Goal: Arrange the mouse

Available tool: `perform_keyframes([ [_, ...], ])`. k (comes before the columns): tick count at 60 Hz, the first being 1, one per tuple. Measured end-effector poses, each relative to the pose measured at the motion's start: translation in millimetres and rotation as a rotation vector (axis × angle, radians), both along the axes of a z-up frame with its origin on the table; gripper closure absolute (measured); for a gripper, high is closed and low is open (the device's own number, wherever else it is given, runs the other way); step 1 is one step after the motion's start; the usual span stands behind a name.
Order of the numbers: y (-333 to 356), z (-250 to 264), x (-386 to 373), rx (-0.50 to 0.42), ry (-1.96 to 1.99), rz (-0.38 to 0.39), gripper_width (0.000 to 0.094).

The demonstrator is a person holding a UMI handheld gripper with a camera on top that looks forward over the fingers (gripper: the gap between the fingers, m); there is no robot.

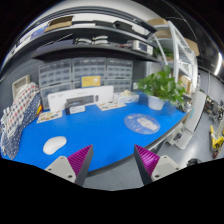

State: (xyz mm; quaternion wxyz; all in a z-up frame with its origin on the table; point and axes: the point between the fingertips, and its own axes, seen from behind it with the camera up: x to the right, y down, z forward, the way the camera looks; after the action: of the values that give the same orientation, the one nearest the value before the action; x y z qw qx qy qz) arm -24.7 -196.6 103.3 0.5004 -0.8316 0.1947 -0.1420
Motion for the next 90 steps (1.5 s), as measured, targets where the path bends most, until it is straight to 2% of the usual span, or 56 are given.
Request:
perform_keyframes([
  [10, 26, -55, -90, -0.073, 0.067, 0.144, 0.0101],
  [24, 91, -93, -183, -0.121, 0.105, 0.323, 0.0097],
  [54, 233, -114, -245, -0.156, 0.084, 0.454, 0.0127],
  [61, 248, -114, -254, -0.166, 0.083, 0.480, 0.0203],
  [74, 250, -115, -266, -0.172, 0.079, 0.515, 0.0430],
  [78, 249, -115, -265, -0.171, 0.089, 0.498, 0.0442],
  [86, 249, -116, -264, -0.196, 0.073, 0.476, 0.0531],
  [87, 249, -116, -264, -0.198, 0.072, 0.476, 0.0502],
  [88, 250, -116, -265, -0.199, 0.073, 0.476, 0.0560],
  [90, 250, -116, -265, -0.202, 0.072, 0.476, 0.0543],
])
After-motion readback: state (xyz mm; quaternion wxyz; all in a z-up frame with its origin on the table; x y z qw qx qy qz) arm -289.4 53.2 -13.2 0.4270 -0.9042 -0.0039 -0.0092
